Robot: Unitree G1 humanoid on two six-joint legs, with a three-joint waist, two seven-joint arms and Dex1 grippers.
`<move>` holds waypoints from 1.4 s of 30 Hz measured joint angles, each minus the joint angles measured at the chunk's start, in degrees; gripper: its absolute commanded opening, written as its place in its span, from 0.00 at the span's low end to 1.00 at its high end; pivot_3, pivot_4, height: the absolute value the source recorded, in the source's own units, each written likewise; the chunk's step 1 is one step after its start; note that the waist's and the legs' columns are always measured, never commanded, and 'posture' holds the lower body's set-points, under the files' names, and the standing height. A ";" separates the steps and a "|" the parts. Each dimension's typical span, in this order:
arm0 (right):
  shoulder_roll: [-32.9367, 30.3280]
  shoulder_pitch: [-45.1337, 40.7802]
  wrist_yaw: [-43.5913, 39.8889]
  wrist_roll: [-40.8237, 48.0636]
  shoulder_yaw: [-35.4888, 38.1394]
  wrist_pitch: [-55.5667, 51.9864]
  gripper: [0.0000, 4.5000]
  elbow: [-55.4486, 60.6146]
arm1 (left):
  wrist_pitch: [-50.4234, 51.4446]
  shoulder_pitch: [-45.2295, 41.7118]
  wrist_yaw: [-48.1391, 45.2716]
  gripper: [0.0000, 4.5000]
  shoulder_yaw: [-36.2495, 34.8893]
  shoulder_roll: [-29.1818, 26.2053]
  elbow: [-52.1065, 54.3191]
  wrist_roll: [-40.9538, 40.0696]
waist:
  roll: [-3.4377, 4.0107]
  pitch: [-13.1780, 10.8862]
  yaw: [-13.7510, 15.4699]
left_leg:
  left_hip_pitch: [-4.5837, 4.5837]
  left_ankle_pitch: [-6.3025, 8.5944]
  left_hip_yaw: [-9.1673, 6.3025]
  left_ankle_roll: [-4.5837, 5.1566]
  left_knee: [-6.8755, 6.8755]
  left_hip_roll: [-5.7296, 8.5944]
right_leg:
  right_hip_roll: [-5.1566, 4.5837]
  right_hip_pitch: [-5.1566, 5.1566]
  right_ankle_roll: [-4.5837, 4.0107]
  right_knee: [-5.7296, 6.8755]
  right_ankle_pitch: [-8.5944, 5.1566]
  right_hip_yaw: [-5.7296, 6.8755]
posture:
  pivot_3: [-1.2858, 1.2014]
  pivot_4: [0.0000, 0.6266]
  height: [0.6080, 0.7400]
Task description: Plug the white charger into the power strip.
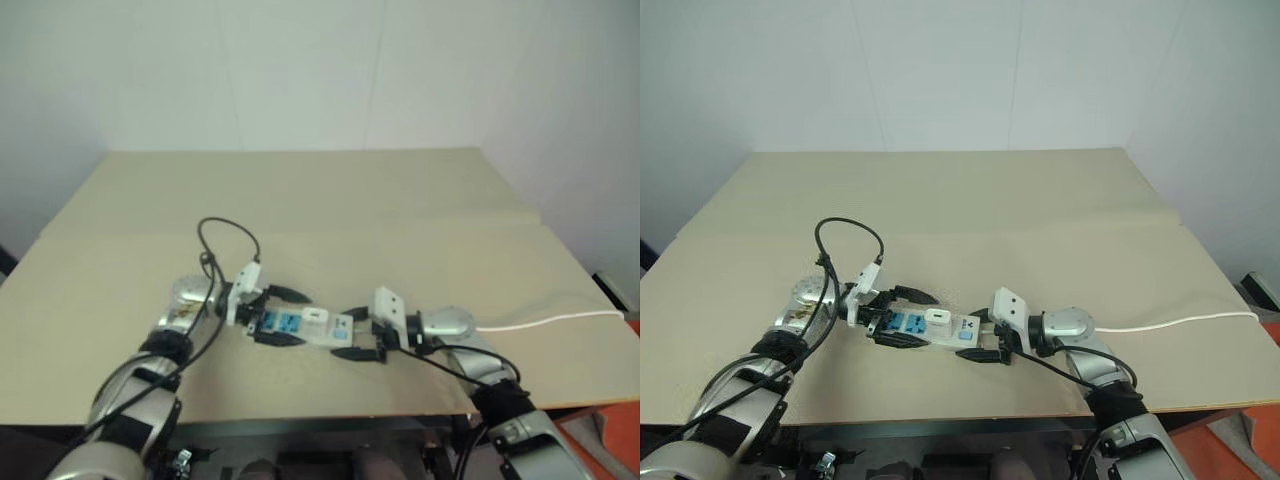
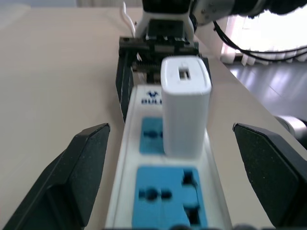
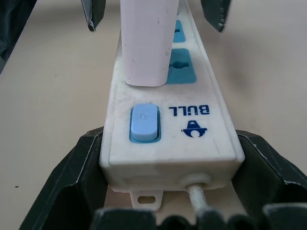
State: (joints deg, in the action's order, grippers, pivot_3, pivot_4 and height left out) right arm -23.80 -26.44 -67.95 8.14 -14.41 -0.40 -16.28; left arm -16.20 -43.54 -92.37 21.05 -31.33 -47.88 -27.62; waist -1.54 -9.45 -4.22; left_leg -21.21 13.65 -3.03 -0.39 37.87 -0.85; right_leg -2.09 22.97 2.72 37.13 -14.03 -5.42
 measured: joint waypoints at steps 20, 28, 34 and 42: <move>-3.56 -2.01 -2.14 4.27 2.34 -6.14 0.99 3.45 | 0.30 1.95 0.01 1.00 -1.54 -21.08 13.02 -10.26 | -0.13 -0.50 0.47 | -1.19 -0.02 0.00 0.00 0.13 0.01 | -0.08 1.22 -0.54 0.12 0.35 0.03 | 0.52 0.24 1.00; -15.11 6.87 -4.23 9.01 10.01 -7.67 0.99 17.52 | 1.85 12.98 0.01 1.00 -6.27 -28.27 21.45 -12.44 | -0.12 -0.61 0.90 | -1.24 -0.01 0.03 0.00 0.13 0.00 | -0.14 1.24 -0.51 0.06 0.33 0.10 | 0.52 0.24 1.00; -23.90 15.63 -5.75 14.94 18.91 -9.21 0.99 27.61 | 3.87 19.70 0.02 1.00 -12.39 -31.07 26.76 -13.22 | -0.06 -0.71 1.54 | -1.13 -0.01 0.11 0.00 0.13 -0.04 | -0.11 1.17 -0.13 0.06 0.10 0.06 | 0.52 0.24 1.00; -26.26 21.28 -4.49 15.85 22.84 -9.96 0.99 30.01 | 6.02 21.28 0.01 1.00 -17.21 -29.22 28.34 -12.05 | -0.10 -0.73 1.73 | -1.13 -0.02 0.17 -0.01 0.14 -0.03 | -0.10 1.16 -0.12 0.06 0.10 0.02 | 0.52 0.24 1.00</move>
State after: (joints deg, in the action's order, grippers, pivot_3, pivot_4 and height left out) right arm -50.06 -5.16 -72.44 23.99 8.42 -10.35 13.73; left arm -10.18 -22.26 -92.35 3.84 -60.56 -19.53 -39.67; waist -1.64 -10.18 -2.49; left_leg -22.34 13.63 -2.85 -0.40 38.01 -0.89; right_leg -2.20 24.13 2.59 37.19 -13.93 -5.40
